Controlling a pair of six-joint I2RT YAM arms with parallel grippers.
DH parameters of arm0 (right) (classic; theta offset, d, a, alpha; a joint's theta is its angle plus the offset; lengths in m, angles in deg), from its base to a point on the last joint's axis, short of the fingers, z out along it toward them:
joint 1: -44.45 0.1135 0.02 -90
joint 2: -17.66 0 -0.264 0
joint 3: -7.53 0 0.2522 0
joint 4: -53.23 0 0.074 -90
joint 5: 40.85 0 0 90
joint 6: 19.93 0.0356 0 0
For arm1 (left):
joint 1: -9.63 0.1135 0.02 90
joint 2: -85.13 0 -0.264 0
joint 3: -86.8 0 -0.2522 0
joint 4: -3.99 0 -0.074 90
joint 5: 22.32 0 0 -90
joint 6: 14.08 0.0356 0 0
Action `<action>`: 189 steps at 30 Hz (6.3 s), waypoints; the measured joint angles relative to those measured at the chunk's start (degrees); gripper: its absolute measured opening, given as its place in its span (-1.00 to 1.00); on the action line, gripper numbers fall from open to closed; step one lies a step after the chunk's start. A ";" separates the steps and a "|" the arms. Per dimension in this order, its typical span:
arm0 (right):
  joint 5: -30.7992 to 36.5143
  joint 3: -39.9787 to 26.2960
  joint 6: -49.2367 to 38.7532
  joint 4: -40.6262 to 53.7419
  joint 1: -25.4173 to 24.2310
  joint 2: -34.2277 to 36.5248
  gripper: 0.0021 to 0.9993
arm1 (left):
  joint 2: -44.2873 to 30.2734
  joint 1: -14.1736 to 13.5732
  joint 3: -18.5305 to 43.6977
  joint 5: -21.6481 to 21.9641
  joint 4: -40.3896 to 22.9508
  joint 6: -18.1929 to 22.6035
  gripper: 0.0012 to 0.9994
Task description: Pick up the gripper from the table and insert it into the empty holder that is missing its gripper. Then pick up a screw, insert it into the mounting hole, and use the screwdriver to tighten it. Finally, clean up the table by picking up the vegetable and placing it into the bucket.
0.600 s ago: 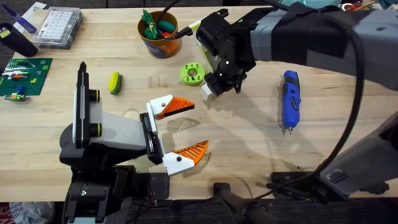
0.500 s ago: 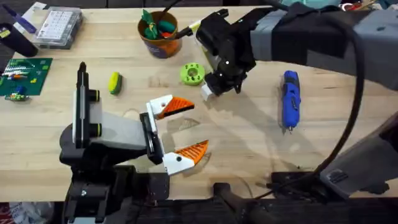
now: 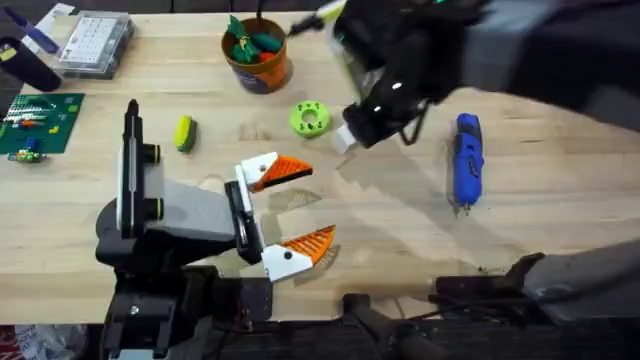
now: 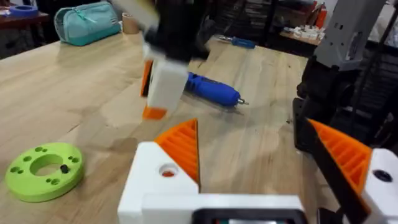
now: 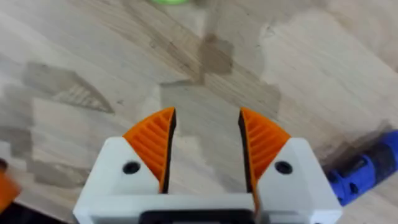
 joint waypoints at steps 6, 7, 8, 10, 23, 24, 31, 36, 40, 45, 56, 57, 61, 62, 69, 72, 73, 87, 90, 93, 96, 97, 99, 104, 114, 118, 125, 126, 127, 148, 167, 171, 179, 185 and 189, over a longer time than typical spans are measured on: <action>0.34 0.00 0.01 4.50 0.00 -10.65 0.15 | 0.00 0.00 0.00 0.00 -0.03 0.00 0.98; 0.35 0.09 0.12 4.73 0.00 -12.03 0.15 | 0.00 0.00 0.00 0.00 -0.04 -0.01 0.98; 0.35 0.40 0.31 4.67 0.00 -13.42 0.15 | 0.00 0.00 0.00 0.00 -0.04 -0.01 0.98; 0.35 1.57 0.67 4.25 0.00 -16.09 0.15 | 0.00 0.00 0.00 0.00 -0.04 0.00 0.98; -0.87 16.15 -0.84 -15.42 0.00 -18.41 0.15 | 0.00 0.00 0.00 0.05 -0.04 0.00 0.97; -1.05 16.29 -1.08 -16.36 0.00 -17.60 0.15 | 0.00 0.00 0.00 0.15 -0.02 0.00 0.97; -5.44 16.37 -3.01 -22.16 0.00 -13.76 0.15 | 0.00 0.00 0.00 2.08 0.41 0.00 0.97; -7.40 16.31 -5.02 -24.87 0.00 -10.35 0.15 | 0.00 0.00 0.00 3.47 0.66 0.00 0.97; -8.06 14.72 -6.49 -23.56 0.00 -6.48 0.15 | 0.00 0.00 0.00 4.42 0.84 0.00 0.97; -8.31 8.12 -8.49 -21.07 0.00 -1.03 0.15 | 0.00 0.00 0.00 5.41 1.04 -0.01 0.97; -9.22 0.97 -11.82 -22.47 0.00 5.57 0.15 | 0.00 0.00 0.00 6.75 1.27 0.00 0.97; -9.27 0.66 -11.98 -23.05 0.00 6.18 0.15 | 0.00 0.00 0.00 6.76 1.27 -0.01 0.97; -9.38 0.17 -12.23 -24.55 0.00 8.22 0.15 | 0.00 0.00 0.00 6.88 1.27 0.00 0.97; -9.38 0.17 -12.26 -24.72 0.00 8.64 0.15 | 0.00 0.00 0.00 6.88 1.27 0.00 0.97; -9.38 0.15 -12.27 -26.40 0.00 12.55 0.15 | 0.00 0.00 0.00 6.91 1.27 0.00 0.97; -9.37 0.15 -12.28 -26.95 0.00 13.43 0.15 | 0.00 0.00 0.00 6.91 1.27 0.00 0.97; -9.36 0.15 -12.28 -27.13 0.00 13.49 0.15 | 0.00 0.00 0.00 6.91 1.27 0.00 0.97; -9.38 0.15 -12.52 -29.25 0.01 13.47 -0.02 | 0.00 0.00 0.00 6.91 1.27 0.00 0.98; -9.38 0.15 -12.52 -29.25 0.08 13.49 -0.17 | 0.00 0.00 0.00 6.91 1.27 -0.01 0.98; -9.38 0.15 -12.51 -29.25 0.43 13.49 -0.21 | 0.00 0.00 0.00 6.91 1.27 0.00 0.98; -9.40 0.15 -12.50 -29.25 1.17 13.49 -0.23 | 0.00 0.00 0.00 6.91 1.27 0.00 0.98; -9.38 0.15 -12.51 -29.25 1.24 13.49 -0.23 | 0.00 0.00 0.00 6.91 1.27 0.00 0.98; -9.40 0.12 -12.52 -29.28 1.29 13.65 -0.23 | 0.00 0.00 0.00 6.91 1.27 0.00 0.97; -9.40 -0.41 -12.61 -29.67 1.25 15.22 -0.30 | 0.00 0.00 0.00 6.91 1.27 0.00 0.97; -9.36 -0.59 -12.68 -29.72 1.29 15.51 -0.97 | 0.00 0.00 0.00 6.91 1.27 0.00 0.97; -9.36 -0.59 -12.70 -29.78 1.29 15.52 -1.00 | 0.00 0.00 0.00 6.91 1.27 0.00 0.97; -9.36 -0.64 -12.70 -29.70 1.29 15.52 -1.00 | 0.00 0.00 0.00 6.91 1.27 0.00 0.97; -9.36 -0.71 -12.70 -29.58 1.29 15.52 -1.00 | 0.00 0.00 0.00 6.91 1.27 0.00 0.97; -9.36 -0.81 -12.68 -29.36 1.29 15.52 -1.00 | 0.00 0.00 0.00 6.91 1.27 0.00 0.97; -9.38 -17.47 -12.68 -12.30 1.29 16.11 -1.00 | 0.00 0.00 0.00 6.91 1.27 0.00 0.97; -14.20 -18.69 -12.68 -8.14 1.41 2.82 -1.00 | 0.00 0.00 0.00 6.91 1.27 0.00 0.97; -15.38 -18.69 -12.66 -6.49 2.70 1.51 -1.00 | 0.00 0.00 0.00 6.91 1.27 0.00 0.97; -16.08 -19.13 -12.68 -2.68 9.33 0.83 -1.00 | 0.00 0.00 0.00 6.91 1.27 0.00 0.97; -16.45 -22.46 -12.68 0.99 12.89 0.81 -1.00 | 0.00 0.00 0.00 6.91 1.27 0.00 0.97; -16.47 -24.70 -12.68 2.04 14.19 0.74 -1.00 | 0.00 0.00 0.00 6.91 1.27 0.00 0.97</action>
